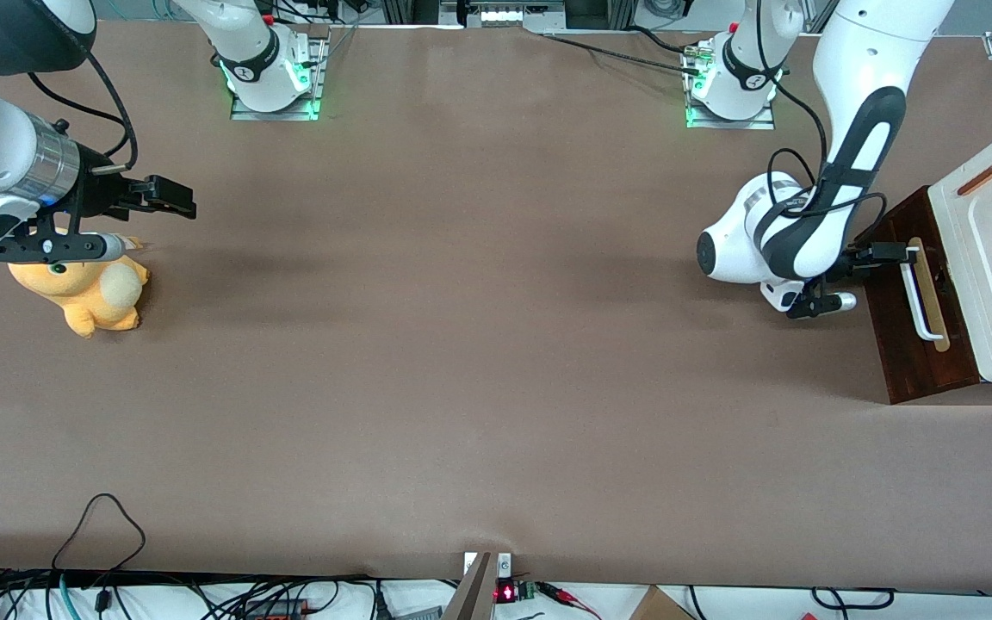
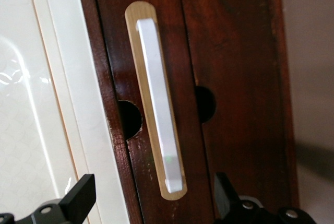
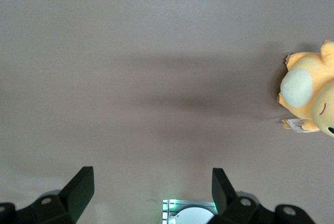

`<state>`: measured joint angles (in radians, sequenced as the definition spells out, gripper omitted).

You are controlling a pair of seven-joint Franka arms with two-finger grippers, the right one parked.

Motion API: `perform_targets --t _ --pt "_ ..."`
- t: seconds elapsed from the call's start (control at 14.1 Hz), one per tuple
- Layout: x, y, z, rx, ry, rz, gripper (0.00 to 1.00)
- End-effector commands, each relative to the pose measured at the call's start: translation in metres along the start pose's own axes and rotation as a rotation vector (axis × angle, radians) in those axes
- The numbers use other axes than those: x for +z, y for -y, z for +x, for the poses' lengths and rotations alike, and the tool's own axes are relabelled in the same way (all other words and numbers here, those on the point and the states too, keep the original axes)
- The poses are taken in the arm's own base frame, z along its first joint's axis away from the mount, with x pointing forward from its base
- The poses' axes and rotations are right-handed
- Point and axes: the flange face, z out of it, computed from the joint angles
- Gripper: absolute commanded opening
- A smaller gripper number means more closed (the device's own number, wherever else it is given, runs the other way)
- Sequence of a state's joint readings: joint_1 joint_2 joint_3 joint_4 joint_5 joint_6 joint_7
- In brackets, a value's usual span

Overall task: Open lower drawer with left arm only
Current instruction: 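Close the left gripper around the lower drawer's white bar handle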

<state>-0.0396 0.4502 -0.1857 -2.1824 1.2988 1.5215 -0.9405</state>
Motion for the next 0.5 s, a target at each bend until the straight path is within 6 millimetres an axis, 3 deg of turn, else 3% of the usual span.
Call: perform_targets --t 0.0,0.14,0.43 --pt "0.015 -0.005 0.006 -0.012 -0.008 0.057 1.0" --pt "0.031 -0.003 0.009 -0.013 -0.004 0.064 1.0" --pt "0.044 -0.005 0.016 -0.01 -0.024 0.058 0.97"
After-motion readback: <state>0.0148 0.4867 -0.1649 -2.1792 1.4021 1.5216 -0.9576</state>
